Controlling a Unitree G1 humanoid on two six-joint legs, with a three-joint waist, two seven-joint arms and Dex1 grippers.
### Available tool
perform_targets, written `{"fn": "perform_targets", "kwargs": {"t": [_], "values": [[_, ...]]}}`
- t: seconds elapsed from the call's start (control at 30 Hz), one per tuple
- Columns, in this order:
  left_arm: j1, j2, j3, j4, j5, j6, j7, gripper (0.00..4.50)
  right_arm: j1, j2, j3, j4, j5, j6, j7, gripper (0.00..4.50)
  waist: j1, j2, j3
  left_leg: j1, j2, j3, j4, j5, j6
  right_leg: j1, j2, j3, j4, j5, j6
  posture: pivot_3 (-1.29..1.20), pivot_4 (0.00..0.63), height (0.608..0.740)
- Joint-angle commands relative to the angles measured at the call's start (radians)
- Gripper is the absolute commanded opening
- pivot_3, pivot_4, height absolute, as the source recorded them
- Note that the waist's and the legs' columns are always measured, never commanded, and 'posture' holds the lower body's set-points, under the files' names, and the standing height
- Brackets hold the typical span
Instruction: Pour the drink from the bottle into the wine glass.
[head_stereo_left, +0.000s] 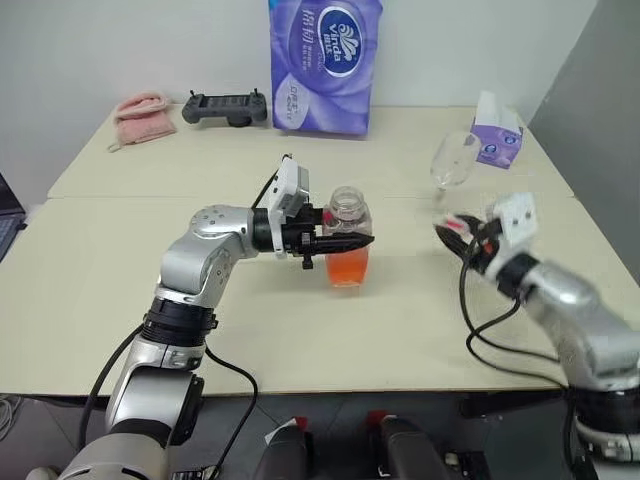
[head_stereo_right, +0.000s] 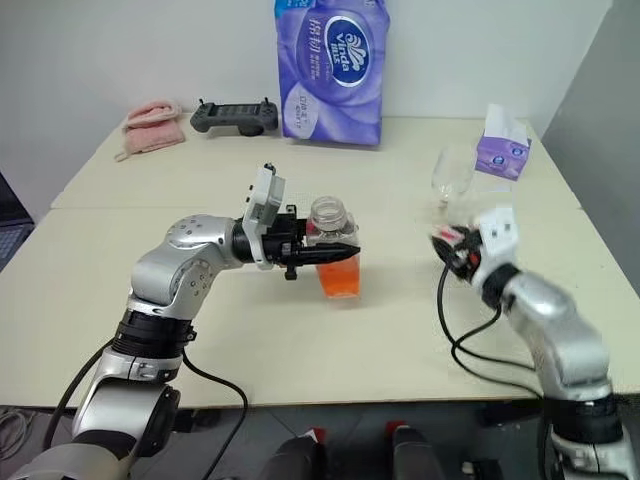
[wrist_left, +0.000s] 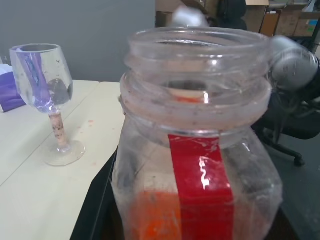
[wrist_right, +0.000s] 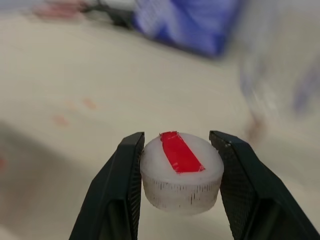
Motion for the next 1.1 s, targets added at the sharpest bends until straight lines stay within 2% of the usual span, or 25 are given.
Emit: {"fn": "perform_targets", "kwargs": {"t": [0.03,0.2,0.47,0.97,1.03,1.1], "values": [[-0.018,-0.002,0.011,-0.043,-0.005,-0.015,0.007,1.74,0.034,0.084,0.012,0.003,-0.093,-0.11,-0.1,1.85,-0.009,0.0,0.0,0.001,0.002,0.001,0.0,0.0,-0.001,0.0,0.001,0.001,0.0,0.0,0.0,0.0,0.15,0.74],[-0.038,-0.015,0.005,-0.034,0.002,-0.02,0.011,1.74,0.016,0.208,0.006,0.108,-0.128,-0.126,-0.171,1.85,-0.008,0.001,0.0,0.003,0.005,0.002,-0.002,0.0,-0.001,0.0,0.008,0.003,-0.001,0.0,0.0,0.0,0.15,0.74],[-0.037,-0.017,0.004,-0.032,0.0,-0.024,0.015,1.74,0.014,0.231,-0.004,0.126,-0.157,-0.124,-0.178,4.47,-0.002,0.001,0.0,0.002,0.004,0.002,-0.001,0.0,-0.001,0.001,0.007,0.003,-0.001,0.0,0.0,0.0,0.15,0.74],[-0.032,-0.027,0.016,-0.029,0.006,-0.033,0.041,1.74,-0.029,0.183,-0.026,0.07,-0.198,-0.105,-0.17,4.47,-0.003,0.001,0.0,0.002,0.004,0.002,-0.001,0.0,0.0,0.001,0.007,0.003,-0.001,0.0,0.0,0.0,0.15,0.74],[-0.026,-0.026,0.028,-0.035,0.007,-0.028,0.068,1.74,-0.043,0.152,-0.029,0.006,-0.162,-0.096,-0.11,4.47,-0.003,0.001,0.0,0.002,0.004,0.003,-0.001,0.0,0.0,0.001,0.007,0.003,-0.001,0.0,0.0,0.0,0.15,0.74],[-0.029,-0.022,0.038,-0.018,0.04,-0.052,0.12,1.74,-0.049,0.083,-0.009,-0.072,-0.095,-0.055,0.018,4.47,-0.003,0.001,0.0,0.002,0.004,0.002,-0.001,0.0,0.0,0.001,0.007,0.003,-0.001,0.0,0.0,0.0,0.15,0.74]]}}
